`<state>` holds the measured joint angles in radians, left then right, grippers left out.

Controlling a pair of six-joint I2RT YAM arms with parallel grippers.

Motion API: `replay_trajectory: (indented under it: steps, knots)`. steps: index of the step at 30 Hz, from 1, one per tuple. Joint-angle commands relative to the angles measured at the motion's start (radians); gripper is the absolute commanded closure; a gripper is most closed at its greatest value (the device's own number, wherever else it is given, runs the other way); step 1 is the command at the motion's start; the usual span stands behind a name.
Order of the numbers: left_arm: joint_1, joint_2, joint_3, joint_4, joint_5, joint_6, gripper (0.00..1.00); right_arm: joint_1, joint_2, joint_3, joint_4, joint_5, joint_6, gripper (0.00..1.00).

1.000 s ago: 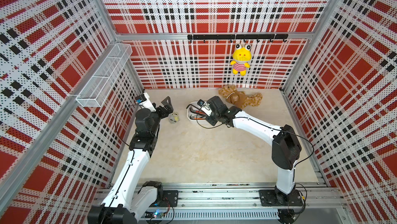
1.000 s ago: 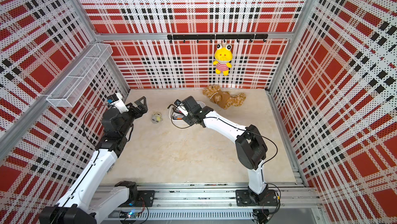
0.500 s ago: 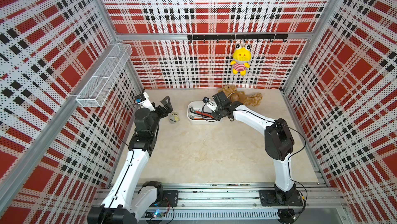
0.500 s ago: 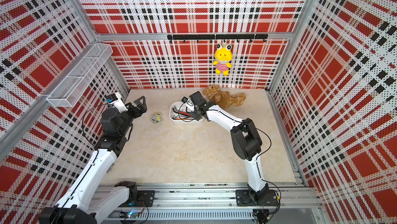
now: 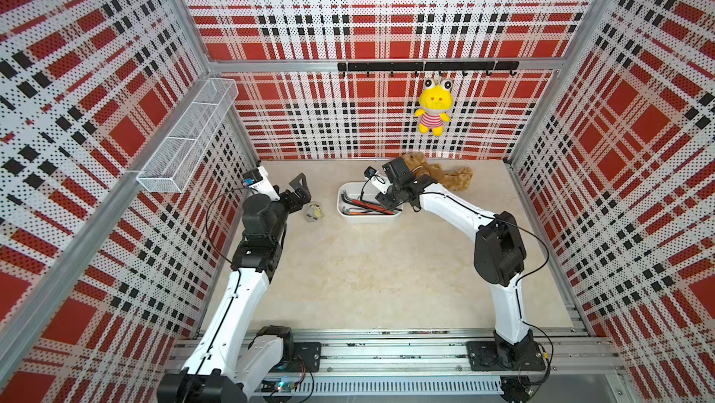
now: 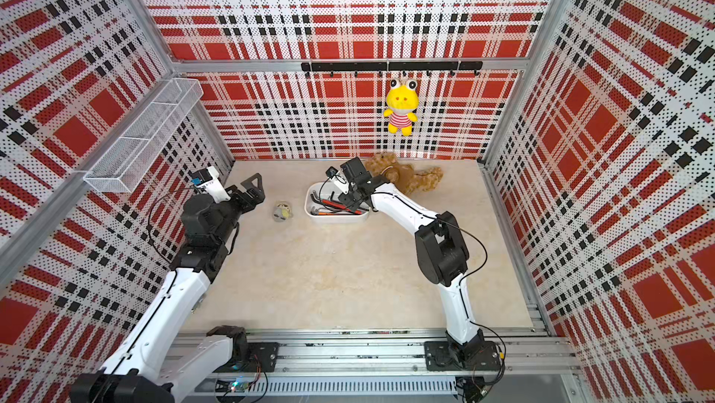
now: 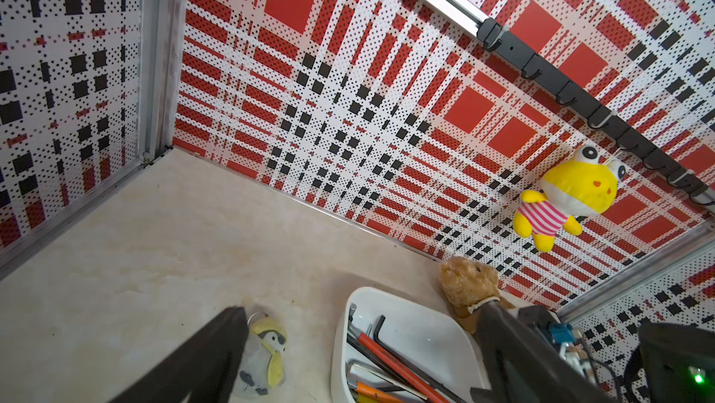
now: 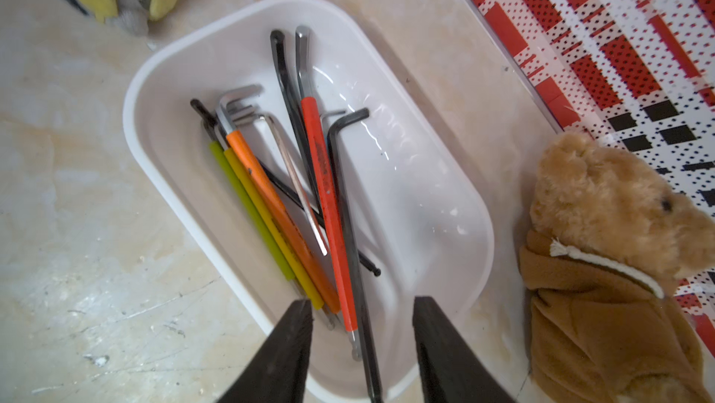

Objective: Put the hex key on the desktop into the storage box
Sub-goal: Place the Allen key in the storage box.

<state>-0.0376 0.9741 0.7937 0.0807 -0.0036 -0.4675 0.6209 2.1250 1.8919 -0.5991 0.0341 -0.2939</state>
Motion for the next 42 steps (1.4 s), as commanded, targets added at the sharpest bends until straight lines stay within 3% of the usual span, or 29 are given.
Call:
replay_trajectory:
  steps: [1,9,18,20,27,36,42]
  knots:
    - [0.011,-0.009,0.014,0.008,0.003,0.001,0.0,-0.008,0.089,0.088,-0.118,-0.041,0.012,0.49]
    - [0.011,-0.008,0.015,0.006,-0.007,0.007,0.0,-0.021,0.244,0.27,-0.248,-0.09,0.002,0.5]
    - [0.011,0.0,0.016,0.007,-0.008,0.01,0.0,-0.039,0.314,0.321,-0.302,-0.114,0.012,0.53]
    - [0.011,0.003,0.016,0.008,-0.007,0.009,0.0,-0.04,0.323,0.322,-0.306,-0.115,0.014,0.59]
    - [0.009,0.003,0.019,0.008,-0.008,0.01,0.0,-0.043,0.327,0.32,-0.301,-0.123,0.025,1.0]
    - [0.01,0.006,0.029,0.008,-0.009,0.012,0.0,-0.043,0.249,0.278,-0.215,-0.136,-0.005,1.0]
    - [0.011,0.006,0.033,0.008,-0.01,0.015,0.0,-0.043,0.124,0.112,-0.003,-0.14,-0.053,1.0]
